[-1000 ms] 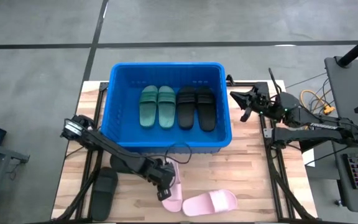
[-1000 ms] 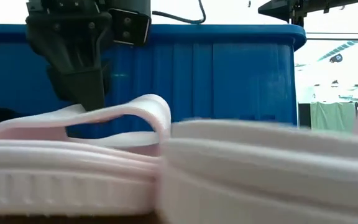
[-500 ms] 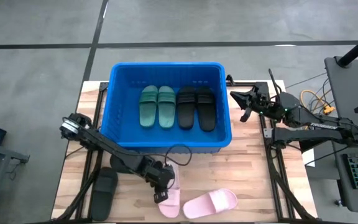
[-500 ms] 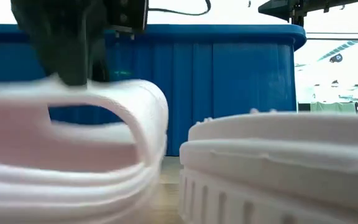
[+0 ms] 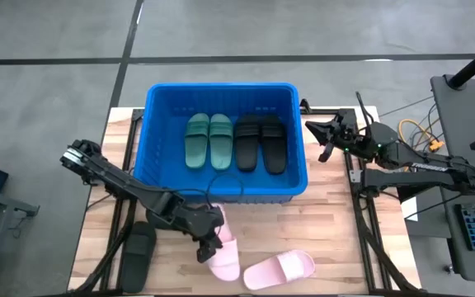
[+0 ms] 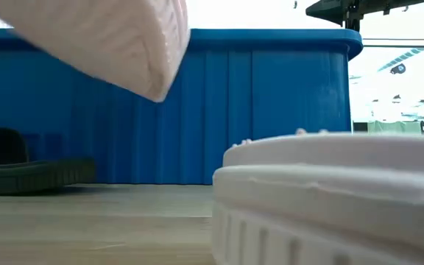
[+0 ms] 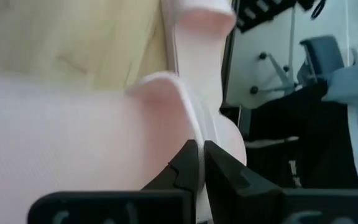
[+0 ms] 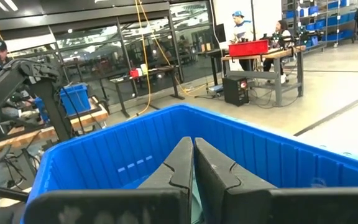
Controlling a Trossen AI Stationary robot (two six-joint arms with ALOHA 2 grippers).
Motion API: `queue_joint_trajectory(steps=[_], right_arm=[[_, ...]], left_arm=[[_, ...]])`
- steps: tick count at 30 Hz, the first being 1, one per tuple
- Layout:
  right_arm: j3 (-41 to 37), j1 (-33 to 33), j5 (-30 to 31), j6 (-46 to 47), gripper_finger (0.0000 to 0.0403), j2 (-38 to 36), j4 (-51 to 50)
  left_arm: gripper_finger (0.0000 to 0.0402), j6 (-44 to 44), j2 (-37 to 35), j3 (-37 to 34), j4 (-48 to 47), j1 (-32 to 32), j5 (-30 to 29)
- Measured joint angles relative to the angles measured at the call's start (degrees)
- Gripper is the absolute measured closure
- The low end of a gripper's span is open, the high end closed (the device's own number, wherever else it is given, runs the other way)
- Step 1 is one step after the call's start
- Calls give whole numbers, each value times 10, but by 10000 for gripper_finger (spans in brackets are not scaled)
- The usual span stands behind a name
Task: Pick and place slides into bin
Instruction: Put the left pink slide into the blue bin
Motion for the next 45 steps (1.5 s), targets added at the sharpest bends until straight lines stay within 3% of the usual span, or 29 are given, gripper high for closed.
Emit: queue_joint_trajectory(steps=[13, 26, 38, 45], right_arm=[[0, 0, 0, 0, 394, 0, 0], [0, 0, -28, -6, 394, -6, 1], [1, 0, -26, 22, 394, -16, 1], [23, 0, -54, 65, 374, -17, -2]], left_arm=[[402, 6, -9, -1, 7, 0, -61], [401, 23, -35, 26, 57, -1, -34], [401, 127, -66, 37, 173, 0, -148], [401, 216, -75, 64, 173, 0, -280]])
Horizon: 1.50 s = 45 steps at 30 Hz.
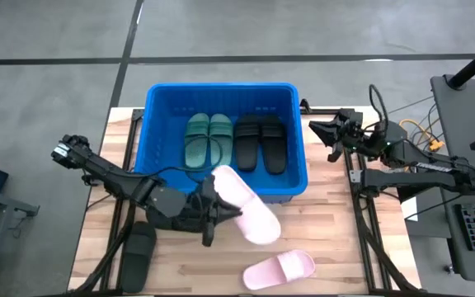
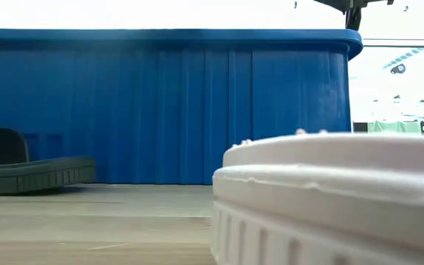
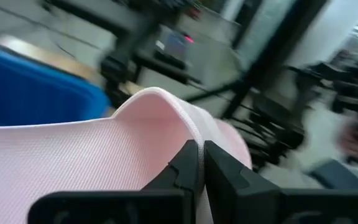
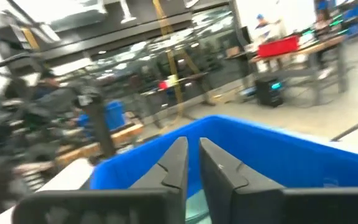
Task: Pick and place slides into bin
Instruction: Put the left pink slide into the blue bin
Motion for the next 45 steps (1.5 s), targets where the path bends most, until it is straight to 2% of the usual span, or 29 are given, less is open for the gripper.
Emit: queue_joint_trajectory(steps=[7, 11, 17, 22, 25, 32, 45], right_arm=[[57, 0, -89, 79, 282, 0, -72], [79, 3, -97, 125, 221, 0, -100], [81, 6, -100, 176, 163, 7, -102], [81, 11, -127, 200, 143, 34, -98], [81, 18, -126, 208, 138, 59, -82], [90, 29, -126, 207, 137, 128, 21], [174, 29, -153, 205, 133, 253, 21]], left_arm=[[401, 91, -2, 27, 3, 0, -154], [401, 171, -2, 36, 31, 0, -260], [401, 315, 0, 36, 155, 8, -329], [401, 341, 1, 36, 184, 22, -392], [401, 344, 1, 35, 196, 35, -397], [401, 353, 8, 34, 198, 56, -394], [401, 441, 30, 38, 261, 74, -394]])
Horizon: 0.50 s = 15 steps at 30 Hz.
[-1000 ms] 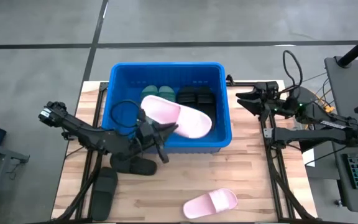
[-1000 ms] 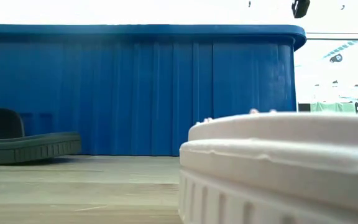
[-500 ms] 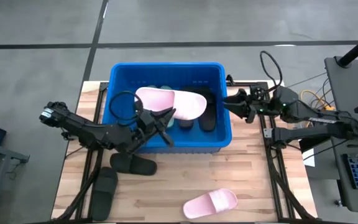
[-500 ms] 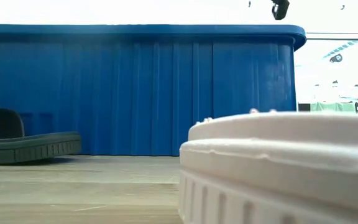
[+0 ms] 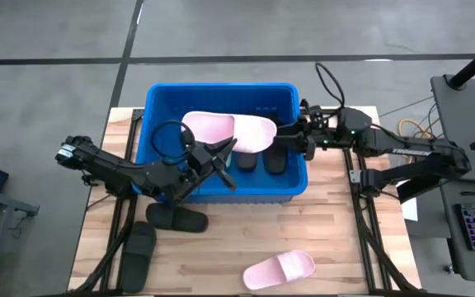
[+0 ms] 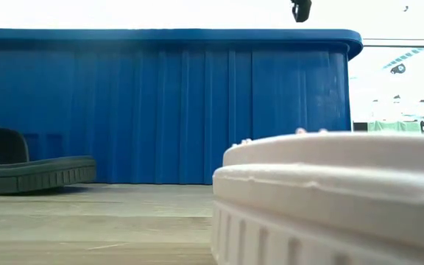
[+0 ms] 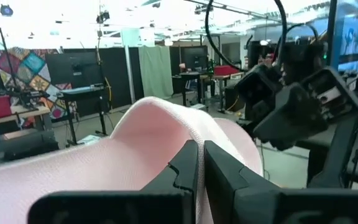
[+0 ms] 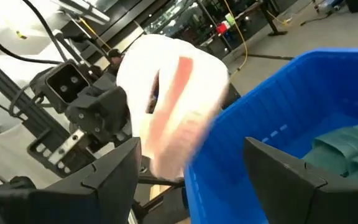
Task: Pick and place slides into bin
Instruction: Put the left pink slide into the blue bin
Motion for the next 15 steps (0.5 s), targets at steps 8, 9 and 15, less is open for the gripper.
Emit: queue_joint_trajectory(steps=[8, 9, 15], right_arm=[[50, 0, 0, 3, 141, 49, -7], [56, 0, 0, 5, 145, 55, -8], [76, 0, 3, -4, 189, 83, -35]], left_arm=[[401, 22, 0, 0, 9, 0, 0], [401, 23, 0, 0, 9, 0, 0], [401, 29, 0, 0, 9, 0, 1]])
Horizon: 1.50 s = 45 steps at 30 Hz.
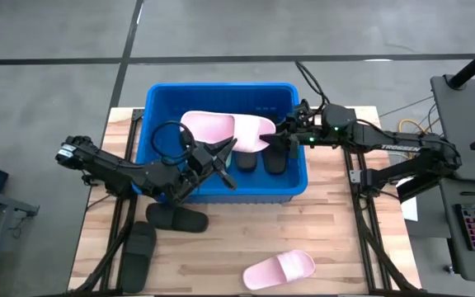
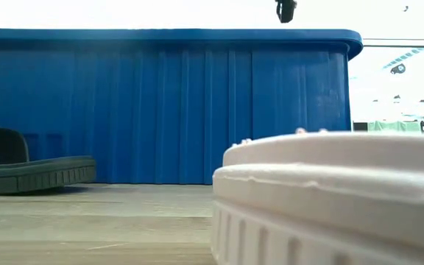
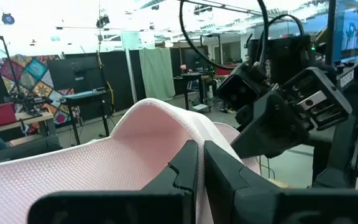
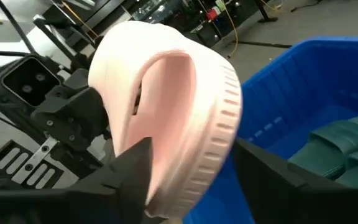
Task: Pick and place slides into bin
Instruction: Put the left pink slide into the blue bin
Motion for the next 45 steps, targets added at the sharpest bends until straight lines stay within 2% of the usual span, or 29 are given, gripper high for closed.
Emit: queue_joint_trajectory(steps=[4, 10, 22, 28, 32, 35, 39, 45], right_arm=[[6, 0, 0, -10, 250, 5, 0], [7, -1, 2, -45, 372, -3, 1], [8, -5, 0, -60, 373, -12, -10], [7, -19, -5, -51, 374, -20, -44], [7, -31, -10, -47, 374, -37, -73], [7, -44, -37, -39, 374, -50, -86], [7, -78, -90, -32, 374, -63, -109], [7, -159, -251, 22, 374, -47, -131]], left_arm=[[401, 7, 0, 0, 0, -1, 0], [401, 10, -2, 0, -2, -2, 8], [396, 48, -7, 0, -1, -2, 43], [323, 117, -17, 2, 4, -14, 41], [258, 125, -33, 1, 0, -32, -4], [222, 135, -53, 1, 0, -50, -39], [200, 219, -71, 2, 1, -78, -43], [199, 303, -80, 8, 0, -109, -49]])
